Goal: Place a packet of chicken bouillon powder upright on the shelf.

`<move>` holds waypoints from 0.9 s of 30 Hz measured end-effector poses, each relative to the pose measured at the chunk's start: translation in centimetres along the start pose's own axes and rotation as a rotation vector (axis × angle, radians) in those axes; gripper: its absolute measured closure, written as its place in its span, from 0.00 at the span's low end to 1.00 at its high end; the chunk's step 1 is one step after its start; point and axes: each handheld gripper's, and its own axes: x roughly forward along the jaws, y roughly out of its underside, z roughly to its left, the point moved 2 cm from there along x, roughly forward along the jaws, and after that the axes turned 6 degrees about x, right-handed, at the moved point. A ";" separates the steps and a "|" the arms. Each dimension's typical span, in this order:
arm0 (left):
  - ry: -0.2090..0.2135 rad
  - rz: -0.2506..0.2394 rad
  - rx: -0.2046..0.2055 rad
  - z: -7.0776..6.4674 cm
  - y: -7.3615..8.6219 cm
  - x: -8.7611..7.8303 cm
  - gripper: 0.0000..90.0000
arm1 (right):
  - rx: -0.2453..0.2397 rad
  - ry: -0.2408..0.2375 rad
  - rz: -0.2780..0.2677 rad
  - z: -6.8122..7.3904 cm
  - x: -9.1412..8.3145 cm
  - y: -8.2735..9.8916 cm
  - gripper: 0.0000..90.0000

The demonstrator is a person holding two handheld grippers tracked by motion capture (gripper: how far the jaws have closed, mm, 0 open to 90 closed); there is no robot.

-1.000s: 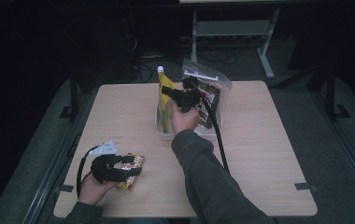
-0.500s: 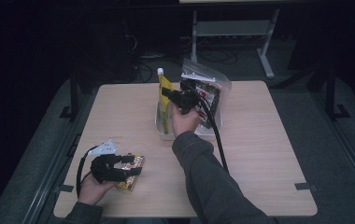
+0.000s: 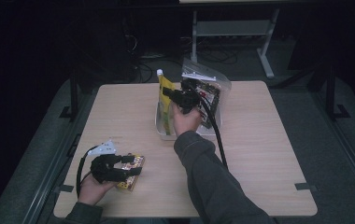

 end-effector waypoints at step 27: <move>0.011 -0.008 0.003 -0.2 -0.1 -0.1 0.40 | -0.193 0.029 -0.075 1.8 0.4 0.4 1.00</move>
